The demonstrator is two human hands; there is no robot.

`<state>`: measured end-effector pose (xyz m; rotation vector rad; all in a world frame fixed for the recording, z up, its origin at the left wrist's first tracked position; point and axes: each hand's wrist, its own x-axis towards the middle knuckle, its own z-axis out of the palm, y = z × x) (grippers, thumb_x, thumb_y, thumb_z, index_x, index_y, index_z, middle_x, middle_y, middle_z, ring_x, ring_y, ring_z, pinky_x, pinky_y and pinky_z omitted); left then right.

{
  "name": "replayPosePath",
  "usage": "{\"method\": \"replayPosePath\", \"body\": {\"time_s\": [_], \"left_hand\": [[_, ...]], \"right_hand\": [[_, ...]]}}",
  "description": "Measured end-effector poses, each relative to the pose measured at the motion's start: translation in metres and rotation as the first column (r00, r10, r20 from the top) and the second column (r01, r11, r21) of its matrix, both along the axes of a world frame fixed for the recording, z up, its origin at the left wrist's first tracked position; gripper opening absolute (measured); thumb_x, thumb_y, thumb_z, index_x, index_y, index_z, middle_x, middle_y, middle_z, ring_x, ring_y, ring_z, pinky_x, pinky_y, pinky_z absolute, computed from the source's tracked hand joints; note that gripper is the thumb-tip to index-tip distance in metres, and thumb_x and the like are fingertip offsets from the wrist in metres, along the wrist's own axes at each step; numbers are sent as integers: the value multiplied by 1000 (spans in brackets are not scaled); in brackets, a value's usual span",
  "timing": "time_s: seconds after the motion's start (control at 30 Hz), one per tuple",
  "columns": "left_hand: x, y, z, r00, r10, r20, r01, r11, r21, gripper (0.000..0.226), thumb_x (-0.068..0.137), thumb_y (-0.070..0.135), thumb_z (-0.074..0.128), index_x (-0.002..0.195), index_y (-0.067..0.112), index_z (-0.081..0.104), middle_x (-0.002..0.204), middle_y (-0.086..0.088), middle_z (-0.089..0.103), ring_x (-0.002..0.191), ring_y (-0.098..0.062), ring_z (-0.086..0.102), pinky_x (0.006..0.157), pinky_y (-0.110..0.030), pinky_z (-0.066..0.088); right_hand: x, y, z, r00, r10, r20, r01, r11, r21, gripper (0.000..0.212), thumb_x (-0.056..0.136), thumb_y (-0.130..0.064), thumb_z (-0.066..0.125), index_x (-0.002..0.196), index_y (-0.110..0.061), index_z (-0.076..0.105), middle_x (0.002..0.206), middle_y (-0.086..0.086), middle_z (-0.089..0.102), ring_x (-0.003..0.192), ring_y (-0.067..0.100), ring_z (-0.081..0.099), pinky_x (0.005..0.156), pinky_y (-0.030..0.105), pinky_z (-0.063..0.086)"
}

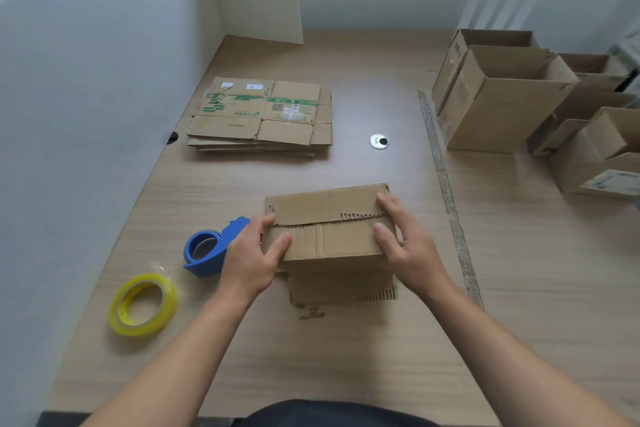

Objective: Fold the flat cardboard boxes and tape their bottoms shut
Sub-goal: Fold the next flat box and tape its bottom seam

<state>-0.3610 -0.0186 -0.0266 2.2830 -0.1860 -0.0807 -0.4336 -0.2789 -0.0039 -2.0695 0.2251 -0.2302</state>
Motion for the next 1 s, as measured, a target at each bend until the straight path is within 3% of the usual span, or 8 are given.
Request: {"method": "replayPosePath", "body": {"time_s": [0.07,0.17,0.33,0.5,0.63,0.73,0.9,1.0], "left_hand": [[2,8,-3,999,12,-35,-12,1000,25,44,91,41,67,128,20,56,121,8,60,111,-13,55,93,-31,46],[1,19,-10,995,27,-92,-23,999,41,43,92,38,66,128,18,56,126,2,61,111,-12,54,91,-28,42],[10,22,-2,999,3,-41,4,987,164,45,90,39,68,129,17,58,128,-2,63,115,-15,54,94,-31,41],[4,12,8,996,-44,-73,60,969,241,46,91,41,67,129,17,57,128,0,60,119,-18,53,97,-32,41],[-4,7,9,999,-39,-34,46,972,231,42,94,38,64,128,14,58,127,-4,62,119,-22,55,100,-36,43],[-4,8,10,998,-28,-50,38,976,212,43,94,37,65,130,15,59,128,-4,61,121,-23,54,102,-39,44],[6,33,5,997,17,-78,-12,997,75,37,97,37,58,130,21,59,113,5,63,109,-17,59,92,-33,46],[25,58,-7,988,143,-59,-124,962,244,48,96,39,58,138,19,50,123,-3,59,117,-24,53,95,-37,43]], "right_hand": [[-1,16,4,998,39,51,-32,991,-128,49,99,-22,57,147,-26,45,157,-8,29,147,4,22,118,15,15],[0,43,1,996,32,79,-15,978,-209,51,100,-31,47,150,-29,40,163,-6,21,149,6,17,118,20,15],[-5,44,-29,993,-41,-109,31,996,-89,49,104,-24,48,152,-26,37,162,-5,24,148,6,20,115,14,14],[-7,27,-40,979,-35,-203,5,989,-147,46,102,-26,52,147,-26,46,161,3,29,150,21,22,120,30,18],[11,33,-25,981,24,-193,-132,812,-569,40,97,-32,53,137,-26,53,164,4,20,152,32,6,119,48,15],[20,63,-23,935,214,-281,-343,744,-574,54,100,-51,40,150,-31,38,165,-3,15,153,23,3,122,46,0],[24,70,-34,937,148,-317,-329,683,-653,53,101,-59,25,153,-44,26,165,-14,9,153,16,1,120,41,-7],[23,72,-37,934,148,-325,-341,643,-686,52,103,-54,24,153,-42,28,166,-10,12,153,19,6,121,45,-2]]}}
